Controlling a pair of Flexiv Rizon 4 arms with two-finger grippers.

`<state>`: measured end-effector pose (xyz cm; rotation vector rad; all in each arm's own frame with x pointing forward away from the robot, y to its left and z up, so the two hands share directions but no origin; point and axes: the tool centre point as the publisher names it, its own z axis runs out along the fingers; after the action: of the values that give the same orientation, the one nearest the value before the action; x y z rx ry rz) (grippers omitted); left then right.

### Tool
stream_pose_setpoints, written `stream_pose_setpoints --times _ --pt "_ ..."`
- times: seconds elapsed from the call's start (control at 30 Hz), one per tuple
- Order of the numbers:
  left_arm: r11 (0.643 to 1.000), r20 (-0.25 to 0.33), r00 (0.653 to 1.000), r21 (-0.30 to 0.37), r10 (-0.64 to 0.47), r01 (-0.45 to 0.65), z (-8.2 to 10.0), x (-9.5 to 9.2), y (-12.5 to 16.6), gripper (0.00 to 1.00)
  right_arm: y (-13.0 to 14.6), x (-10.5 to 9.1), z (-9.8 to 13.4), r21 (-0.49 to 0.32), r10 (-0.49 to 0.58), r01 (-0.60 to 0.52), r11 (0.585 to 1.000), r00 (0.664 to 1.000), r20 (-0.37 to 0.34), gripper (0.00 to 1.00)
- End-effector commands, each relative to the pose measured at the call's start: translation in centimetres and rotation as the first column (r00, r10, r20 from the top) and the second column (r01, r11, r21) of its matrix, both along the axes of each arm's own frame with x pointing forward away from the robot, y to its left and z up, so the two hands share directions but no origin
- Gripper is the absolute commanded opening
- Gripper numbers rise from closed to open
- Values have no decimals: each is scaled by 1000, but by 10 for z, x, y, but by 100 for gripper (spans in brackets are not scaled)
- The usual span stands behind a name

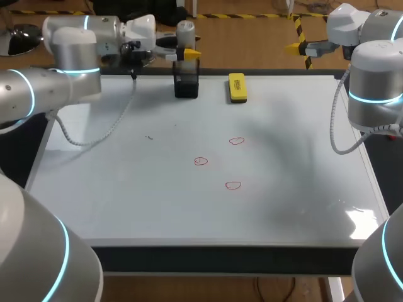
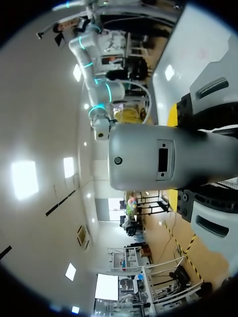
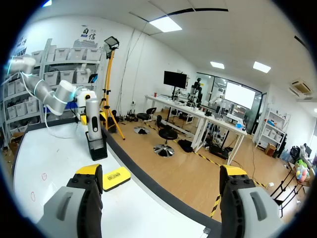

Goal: Pick up the inspection probe, press it on each red-marked spot on the whiteboard one by one, put down the probe, pick up the eraser, and wipe off all the red marks.

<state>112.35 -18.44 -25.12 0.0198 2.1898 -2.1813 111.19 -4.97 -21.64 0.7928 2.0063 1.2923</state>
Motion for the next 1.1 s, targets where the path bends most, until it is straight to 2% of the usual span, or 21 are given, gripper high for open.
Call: stream_pose_setpoints --times 0.03,0.43,0.7,0.9,1.1 --pt "999 18 999 21 32 -32 17 -9 3 0 0 1 0 -1 1 -1 1000 1000 -1 100" --pt "998 48 998 38 43 -45 57 -9 9 0 0 1 0 -1 1 -1 1000 1000 -1 100" --pt "996 75 995 52 71 -75 102 -9 14 0 0 1 0 -1 1 -1 1000 1000 -1 100" --pt "993 71 994 76 83 -89 130 -18 18 0 0 1 0 -1 1 -1 1000 1000 -1 100" --pt "990 39 993 84 108 -111 137 -38 28 0 0 1 0 -1 1 -1 1000 1000 -1 100"
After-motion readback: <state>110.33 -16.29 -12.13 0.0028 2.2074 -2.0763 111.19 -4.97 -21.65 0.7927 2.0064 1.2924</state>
